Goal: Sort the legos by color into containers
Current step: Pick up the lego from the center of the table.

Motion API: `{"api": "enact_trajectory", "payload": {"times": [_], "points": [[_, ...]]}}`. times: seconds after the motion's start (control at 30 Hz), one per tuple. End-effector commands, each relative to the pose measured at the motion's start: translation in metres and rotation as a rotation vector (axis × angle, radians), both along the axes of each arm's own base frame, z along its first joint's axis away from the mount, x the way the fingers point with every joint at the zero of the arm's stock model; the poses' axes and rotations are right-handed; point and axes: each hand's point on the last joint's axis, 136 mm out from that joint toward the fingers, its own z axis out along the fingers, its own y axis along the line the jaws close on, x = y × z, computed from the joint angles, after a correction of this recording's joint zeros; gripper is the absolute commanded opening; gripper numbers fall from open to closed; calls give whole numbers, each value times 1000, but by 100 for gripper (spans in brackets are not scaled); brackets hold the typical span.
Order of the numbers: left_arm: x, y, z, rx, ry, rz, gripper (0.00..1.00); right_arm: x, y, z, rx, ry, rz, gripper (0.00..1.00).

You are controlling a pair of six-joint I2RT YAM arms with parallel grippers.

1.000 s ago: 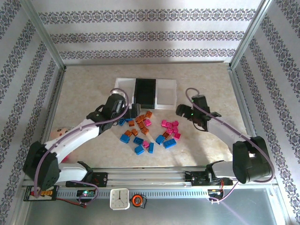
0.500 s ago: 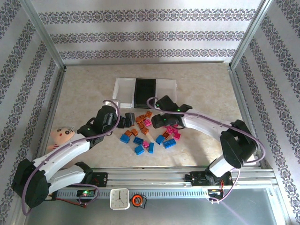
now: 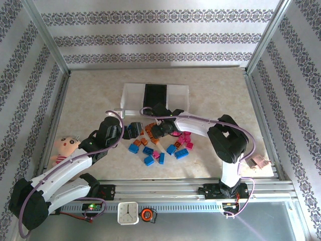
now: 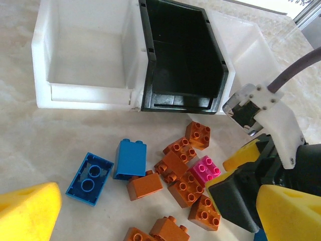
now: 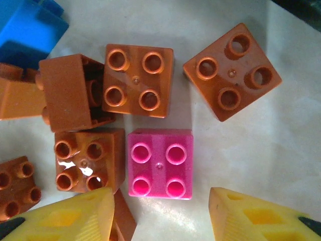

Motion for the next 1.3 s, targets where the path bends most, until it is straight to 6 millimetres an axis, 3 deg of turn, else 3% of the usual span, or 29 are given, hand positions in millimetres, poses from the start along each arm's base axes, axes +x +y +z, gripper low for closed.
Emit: {"api": "enact_trajectory", "payload": {"times": [0.0,0.33,0.5,0.7,0.9,1.07,1.27], "points": [[1,6,1,-5,-15,29,100,11,4,5,30,-5,-30,53],[1,9,-2,-5,-11,44,100,11,7,-8,32,24,-29,54],[1,10,-4,0,-6,47,100,16,-10,-9,-16,10,-90,48],[1,11,-6,3,-4,54,100,13,10,-6,23,19,-22,54],[0,11,-6,11,3,54,100,16,6,-16,9,28,-50,46],[0,13,-5,12,9,62,100,13,3,-21,-6,41,-42,49],[1,14,-2,3,6,80,100,11,-3,-21,4,38,-53,37]]}}
